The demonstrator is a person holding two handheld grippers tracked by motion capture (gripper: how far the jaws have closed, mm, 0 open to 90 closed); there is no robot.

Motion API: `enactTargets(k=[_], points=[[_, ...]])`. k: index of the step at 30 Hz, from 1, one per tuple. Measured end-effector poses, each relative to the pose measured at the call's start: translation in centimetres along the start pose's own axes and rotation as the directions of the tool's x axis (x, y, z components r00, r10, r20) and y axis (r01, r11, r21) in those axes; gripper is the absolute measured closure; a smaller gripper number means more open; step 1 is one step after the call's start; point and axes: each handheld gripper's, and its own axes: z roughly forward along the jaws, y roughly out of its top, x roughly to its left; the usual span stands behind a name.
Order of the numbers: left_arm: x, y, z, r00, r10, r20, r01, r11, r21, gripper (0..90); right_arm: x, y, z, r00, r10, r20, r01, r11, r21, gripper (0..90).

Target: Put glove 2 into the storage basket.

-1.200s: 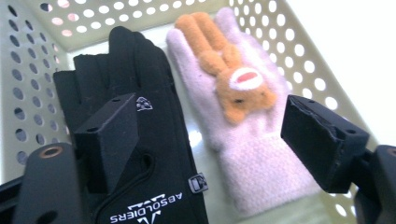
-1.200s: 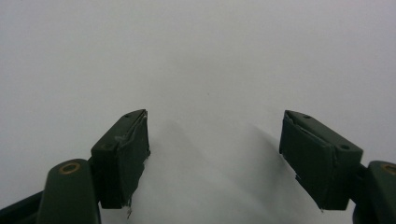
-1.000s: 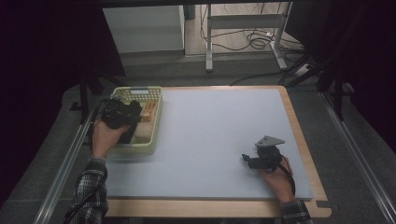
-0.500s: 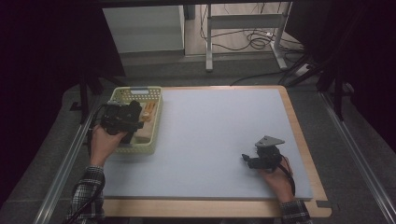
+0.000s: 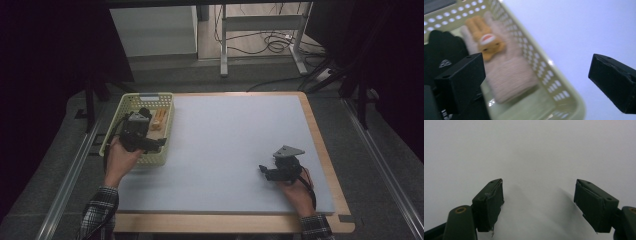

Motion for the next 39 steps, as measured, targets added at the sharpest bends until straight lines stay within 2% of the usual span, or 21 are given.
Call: enactTargets(k=[6,7,8,9,10,13,16,20,21,22,23,24,25,26,27,28,33,34,35,38,39], points=[[-1.8,0.3,0.1,0.999,0.036,0.025,-0.036,0.9992,-0.02,1.2,0.0,0.0,0.0,1.0,-0.001,0.0,0.001,1.0,0.0,23.5],[-2.8,0.5,0.2,0.9978,0.054,0.039,-0.053,0.9983,-0.025,1.1,0.0,0.0,0.0,1.0,-0.002,0.0,0.002,1.0,0.0,23.5],[-2.8,0.5,0.2,0.9978,0.054,0.039,-0.053,0.9983,-0.025,1.1,0.0,0.0,0.0,1.0,-0.005,0.0,0.005,1.0,0.0,23.5],[-3.5,0.5,0.2,0.9964,0.067,0.052,-0.065,0.9972,-0.036,1.1,0.0,0.0,0.0,1.0,0.0,0.001,0.0,1.0,-0.001,23.5],[-3.5,0.5,0.2,0.9964,0.067,0.052,-0.065,0.9972,-0.036,1.0,0.0,0.0,0.0,1.0,0.0,0.001,0.0,1.0,-0.001,23.5],[-5.3,0.3,0.5,0.991,0.103,0.086,-0.098,0.9936,-0.056,1.0,0.1,0.0,0.0,1.0,0.002,0.001,-0.002,1.0,0.001,23.5],[-6.1,0.1,0.7,0.9879,0.118,0.101,-0.112,0.9918,-0.062,1.0,0.1,0.0,0.0,1.0,0.002,0.001,-0.002,1.0,0.001,23.5],[-7.7,-0.5,1.4,0.9794,0.144,0.142,-0.134,0.9877,-0.081,1.0,0.1,0.0,0.0,1.0,0.002,0.002,-0.002,1.0,0.0,23.5],[-8.5,-0.9,1.9,0.9751,0.158,0.156,-0.146,0.9854,-0.087,1.0,0.1,0.0,0.0,1.0,0.001,0.002,-0.001,1.0,0.0,23.5],[-8.5,-0.9,1.9,0.9751,0.158,0.156,-0.146,0.9854,-0.087,1.0,0.1,0.0,0.0,1.0,0.001,0.003,-0.001,1.0,0.0,23.5],[-9.2,-1.4,2.4,0.97,0.173,0.17,-0.161,0.9833,-0.086,1.0,0.1,0.0,0.0,1.0,0.001,0.003,-0.001,1.0,0.0,23.5],[-9.2,-1.4,2.4,0.97,0.173,0.17,-0.161,0.9833,-0.086,1.0,0.1,0.0,0.0,1.0,0.001,0.003,-0.001,1.0,0.0,23.5],[-9.8,-1.8,2.8,0.9656,0.183,0.185,-0.169,0.9818,-0.086,1.0,0.1,0.0,0.0,1.0,0.001,0.003,-0.001,1.0,0.0,23.5],[-9.8,-1.8,2.8,0.9656,0.183,0.185,-0.169,0.9818,-0.086,0.9,0.1,0.0,0.0,1.0,0.001,0.003,-0.001,1.0,0.0,23.5],[-10.5,-2.3,3.5,0.959,0.201,0.2,-0.187,0.9787,-0.084,0.8,0.1,0.0,0.0,1.0,0.0,0.003,0.0,1.0,0.0,23.5],[-10.5,-2.3,3.5,0.959,0.201,0.2,-0.187,0.9787,-0.084,0.8,0.1,0.0,0.0,1.0,0.0,0.003,0.0,1.0,0.0,23.5],[-12.3,-3.7,5.2,0.9448,0.243,0.219,-0.234,0.9699,-0.066,0.8,0.1,0.0,0.0,1.0,-0.001,0.004,0.001,1.0,-0.001,23.5],[-12.3,-3.7,5.2,0.9448,0.243,0.219,-0.234,0.9699,-0.066,0.8,0.1,0.0,0.0,1.0,-0.001,0.004,0.001,1.0,-0.001,23.5],[-12.8,-4.3,5.9,0.9407,0.256,0.223,-0.25,0.9667,-0.056,0.7,0.1,0.0,0.0,1.0,-0.001,0.004,0.001,1.0,-0.001,23.5],[-13.2,-4.8,6.5,0.9373,0.263,0.229,-0.259,0.9647,-0.048,0.5,0.1,0.0,0.0,1.0,-0.001,0.004,0.001,1.0,-0.001,23.5],[-13.6,-5.3,7.0,0.9338,0.265,0.24,-0.263,0.9639,-0.043,0.5,0.1,0.0,0.0,1.0,-0.001,0.004,0.001,1.0,-0.001,23.5]])
